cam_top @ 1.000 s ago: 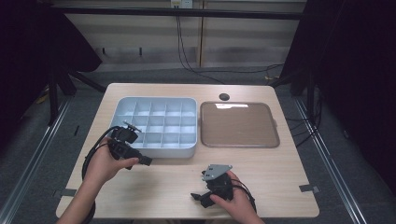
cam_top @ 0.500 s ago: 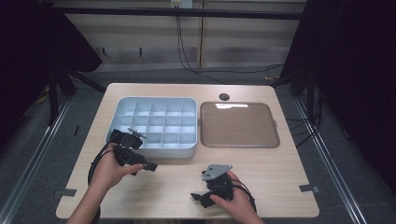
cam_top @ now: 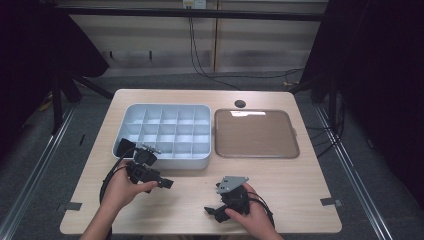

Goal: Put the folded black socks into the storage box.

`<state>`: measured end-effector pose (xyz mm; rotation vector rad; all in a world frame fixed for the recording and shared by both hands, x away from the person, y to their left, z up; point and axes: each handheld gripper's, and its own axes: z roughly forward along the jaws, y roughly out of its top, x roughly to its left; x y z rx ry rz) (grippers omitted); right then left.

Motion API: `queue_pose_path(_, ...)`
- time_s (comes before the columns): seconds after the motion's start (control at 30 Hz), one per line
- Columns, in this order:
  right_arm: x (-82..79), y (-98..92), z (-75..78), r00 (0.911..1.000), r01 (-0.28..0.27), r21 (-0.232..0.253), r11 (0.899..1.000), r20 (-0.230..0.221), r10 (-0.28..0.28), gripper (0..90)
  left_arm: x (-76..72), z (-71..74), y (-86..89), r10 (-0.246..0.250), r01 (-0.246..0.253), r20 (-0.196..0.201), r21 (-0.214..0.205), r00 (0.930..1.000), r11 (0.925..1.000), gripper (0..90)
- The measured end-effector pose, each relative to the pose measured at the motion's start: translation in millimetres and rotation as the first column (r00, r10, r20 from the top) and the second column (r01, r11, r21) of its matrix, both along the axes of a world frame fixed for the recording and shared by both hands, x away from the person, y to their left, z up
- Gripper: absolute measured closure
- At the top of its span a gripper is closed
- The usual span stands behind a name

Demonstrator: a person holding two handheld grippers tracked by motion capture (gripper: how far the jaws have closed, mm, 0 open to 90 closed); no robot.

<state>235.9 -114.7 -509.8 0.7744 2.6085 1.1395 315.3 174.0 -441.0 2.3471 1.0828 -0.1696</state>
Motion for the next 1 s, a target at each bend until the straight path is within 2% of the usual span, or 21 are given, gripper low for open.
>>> queue_pose_path(0.23, 0.0, 0.1, -0.1, 1.0000, 0.000, 0.001, 1.000, 0.000, 0.000, 13.7, -2.0, -5.5, -5.6, -0.014, 0.014, 0.001, -0.013, 0.9999, 0.9998, 29.9)
queue_pose_path(0.37, 0.0, 0.1, -0.1, 1.0000, 0.000, 0.001, 1.000, 0.000, 0.000, 13.7, -3.1, -9.4, -7.4, -0.018, 0.018, 0.003, -0.005, 0.9998, 0.9998, 29.9)
queue_pose_path(0.53, 0.0, 0.1, -0.1, 1.0000, 0.000, 0.002, 1.000, 0.000, 0.000, 13.7, -5.2, -14.4, -10.5, -0.027, 0.027, 0.006, -0.021, 0.9996, 0.9994, 29.9)
queue_pose_path(0.8, 0.0, 0.1, -0.1, 1.0000, 0.000, 0.002, 1.000, 0.000, 0.000, 13.6, -9.5, -23.5, -12.7, -0.047, 0.047, 0.011, -0.016, 0.9988, 0.9988, 29.8)
queue_pose_path(0.97, 0.0, 0.1, -0.1, 1.0000, 0.000, 0.001, 1.000, 0.000, 0.000, 13.7, -11.6, -28.1, -11.7, -0.057, 0.057, 0.043, -0.003, 0.9974, 0.9983, 29.8)
queue_pose_path(1.0, 0.0, 0.1, -0.1, 1.0000, 0.000, 0.001, 1.000, 0.000, 0.000, 13.7, -11.4, -28.7, -11.3, -0.059, 0.059, 0.042, -0.012, 0.9974, 0.9982, 29.8)
